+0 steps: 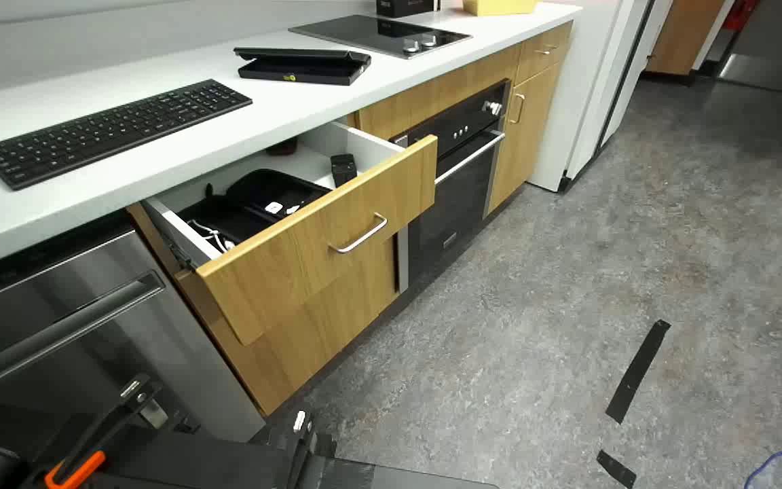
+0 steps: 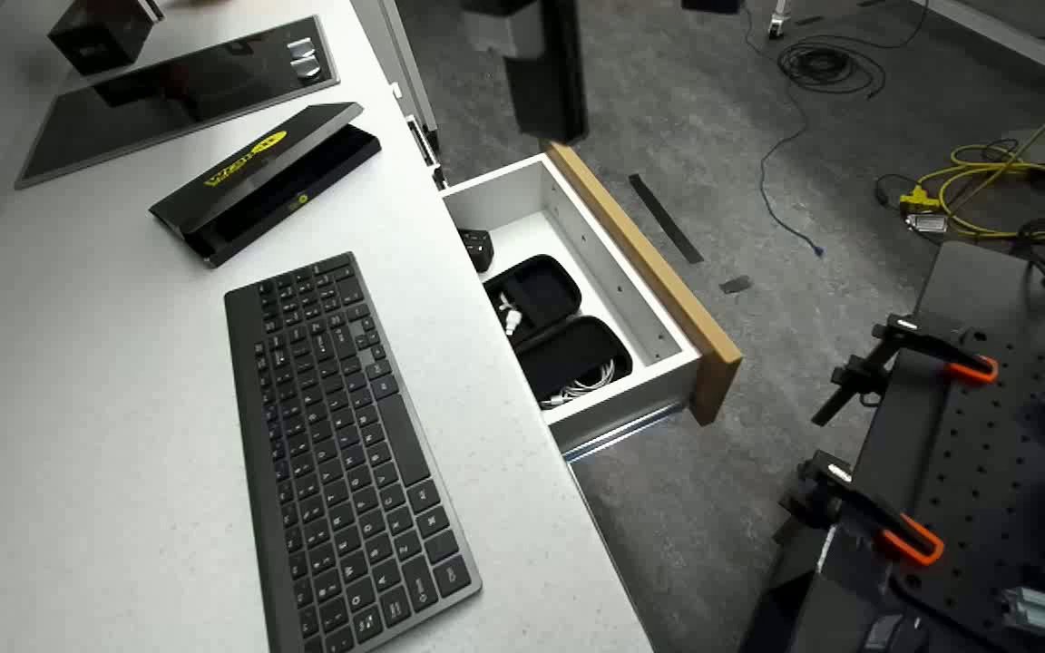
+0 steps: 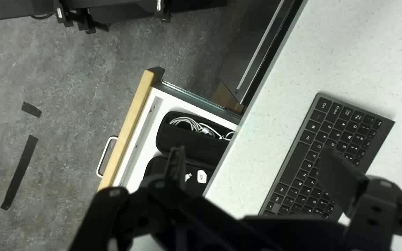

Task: Close the open drawer

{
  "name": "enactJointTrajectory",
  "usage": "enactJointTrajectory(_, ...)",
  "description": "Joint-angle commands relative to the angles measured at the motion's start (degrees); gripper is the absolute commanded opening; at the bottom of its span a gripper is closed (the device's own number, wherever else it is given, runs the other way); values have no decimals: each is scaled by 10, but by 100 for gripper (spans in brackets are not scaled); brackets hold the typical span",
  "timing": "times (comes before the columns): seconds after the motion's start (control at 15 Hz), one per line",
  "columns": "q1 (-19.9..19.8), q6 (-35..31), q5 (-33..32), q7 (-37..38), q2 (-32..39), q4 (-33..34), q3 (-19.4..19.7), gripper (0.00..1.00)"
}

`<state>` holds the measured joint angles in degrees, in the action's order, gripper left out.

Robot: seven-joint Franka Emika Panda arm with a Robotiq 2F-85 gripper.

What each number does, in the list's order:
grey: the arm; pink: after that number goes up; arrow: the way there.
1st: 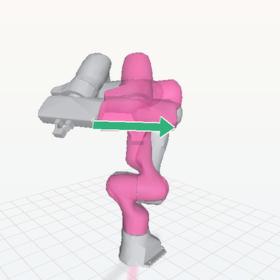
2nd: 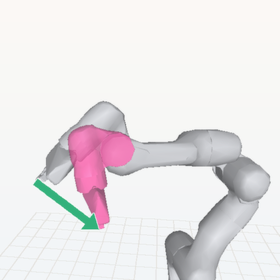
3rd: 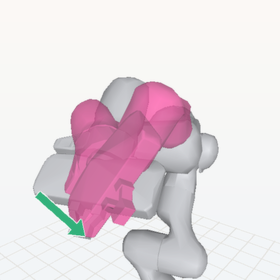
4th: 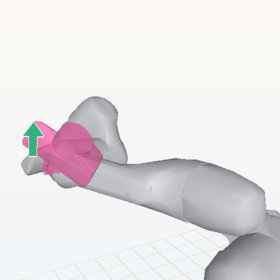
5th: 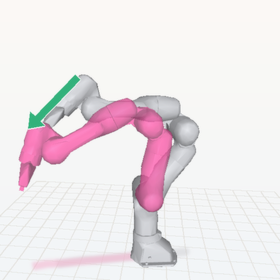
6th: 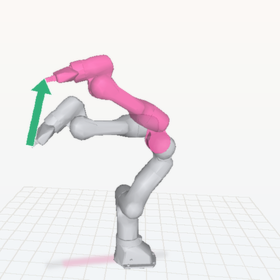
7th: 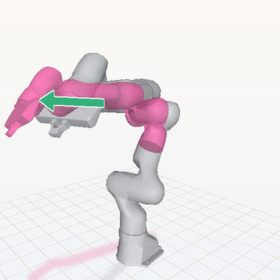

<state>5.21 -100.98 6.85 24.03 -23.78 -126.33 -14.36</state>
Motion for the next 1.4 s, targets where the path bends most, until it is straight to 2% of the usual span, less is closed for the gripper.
enactJointTrajectory(0.0, 4, 2, -2, 2, 2, 2, 4, 100)
enactJointTrajectory(0.27, 4, 1, -2, 2, 2, 2, 4, 100)
enactJointTrajectory(0.4, -6, -32, -25, 27, 9, -11, -4, 100)
enactJointTrajectory(0.67, -37, -100, -90, 60, 58, -49, 12, 100)
enactJointTrajectory(1.0, -90, -220, -180, 124, 139, -97, 63, 100)
enactJointTrajectory(1.2, -108, -267, -196, 142, 181, -101, 104, 100)
enactJointTrajectory(1.33, -110, -264, -181, 133, 188, -98, 128, 100)
